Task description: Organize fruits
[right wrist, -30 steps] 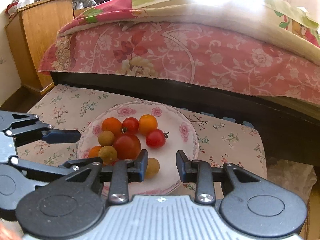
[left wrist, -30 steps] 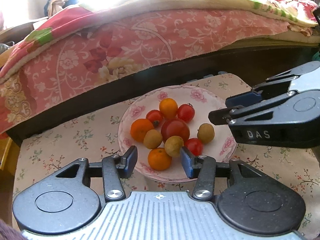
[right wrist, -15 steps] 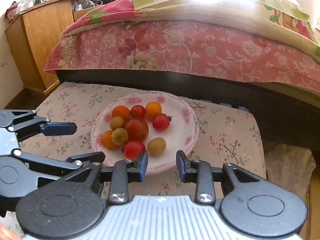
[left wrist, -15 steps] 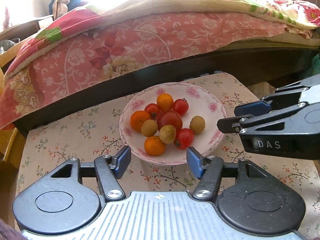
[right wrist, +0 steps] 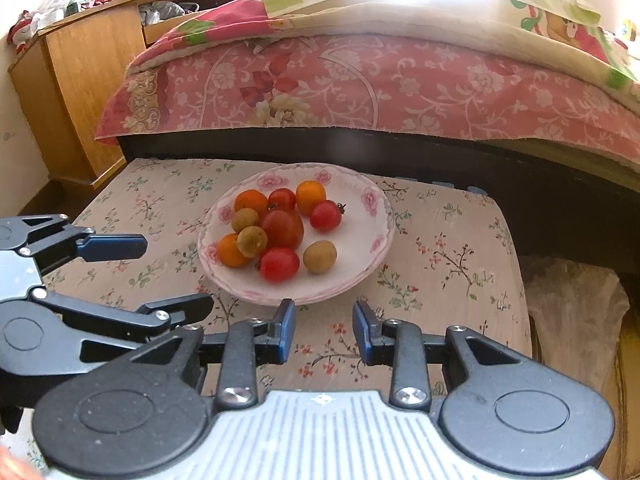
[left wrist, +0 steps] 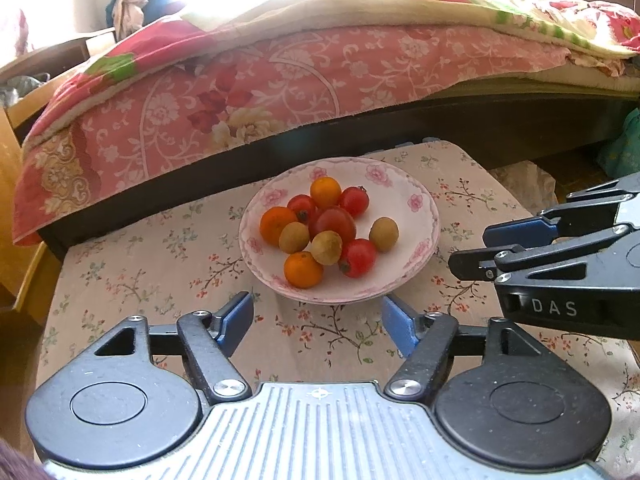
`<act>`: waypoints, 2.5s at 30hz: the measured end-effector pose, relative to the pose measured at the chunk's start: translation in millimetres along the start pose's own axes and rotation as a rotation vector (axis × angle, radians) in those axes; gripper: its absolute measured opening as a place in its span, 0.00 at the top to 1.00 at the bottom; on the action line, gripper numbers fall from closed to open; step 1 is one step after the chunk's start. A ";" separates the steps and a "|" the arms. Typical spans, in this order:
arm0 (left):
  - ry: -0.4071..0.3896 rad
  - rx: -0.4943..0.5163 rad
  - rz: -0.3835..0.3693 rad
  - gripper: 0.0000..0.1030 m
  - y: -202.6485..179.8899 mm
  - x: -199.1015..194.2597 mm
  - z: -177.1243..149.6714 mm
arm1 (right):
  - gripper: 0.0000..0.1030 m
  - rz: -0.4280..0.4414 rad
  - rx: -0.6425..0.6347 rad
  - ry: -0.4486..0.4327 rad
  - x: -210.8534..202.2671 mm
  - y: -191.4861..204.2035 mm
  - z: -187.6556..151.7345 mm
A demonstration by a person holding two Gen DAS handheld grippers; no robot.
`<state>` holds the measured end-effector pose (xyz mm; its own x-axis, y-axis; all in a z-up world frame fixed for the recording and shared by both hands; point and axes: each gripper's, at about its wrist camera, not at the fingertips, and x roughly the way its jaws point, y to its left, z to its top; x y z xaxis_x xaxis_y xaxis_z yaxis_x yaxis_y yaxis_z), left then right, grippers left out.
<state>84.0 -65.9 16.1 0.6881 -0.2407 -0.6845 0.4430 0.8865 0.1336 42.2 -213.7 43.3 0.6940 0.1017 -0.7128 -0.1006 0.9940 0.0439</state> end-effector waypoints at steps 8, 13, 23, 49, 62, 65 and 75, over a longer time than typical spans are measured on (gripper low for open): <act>0.005 -0.012 0.017 0.20 -2.8 -9.2 -7.0 | 0.66 -0.001 0.017 0.000 -11.9 2.6 -9.4; 0.003 -0.019 0.028 0.15 -3.7 -15.8 -11.8 | 0.66 0.001 0.026 0.001 -19.0 4.2 -15.1; 0.001 -0.033 0.043 0.13 -5.5 -23.5 -17.0 | 0.66 0.006 0.036 -0.001 -28.2 7.1 -22.3; -0.002 -0.052 0.131 0.00 -11.1 -40.4 -32.7 | 0.65 0.010 0.055 0.001 -46.3 15.8 -40.0; -0.007 -0.075 0.155 0.00 -11.3 -50.7 -39.3 | 0.65 0.005 0.068 0.000 -56.8 20.9 -50.0; -0.006 -0.080 0.155 0.00 -11.7 -53.7 -42.1 | 0.65 0.004 0.073 -0.001 -59.8 22.4 -52.2; -0.004 -0.106 0.149 0.00 -10.4 -63.0 -50.6 | 0.65 -0.001 0.085 0.001 -66.5 26.3 -59.7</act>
<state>7.0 -40.0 21.6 0.7441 -0.1049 -0.6598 0.2729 0.9492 0.1569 -49.2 -196.7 50.1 0.6933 0.1012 -0.7135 -0.0394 0.9939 0.1026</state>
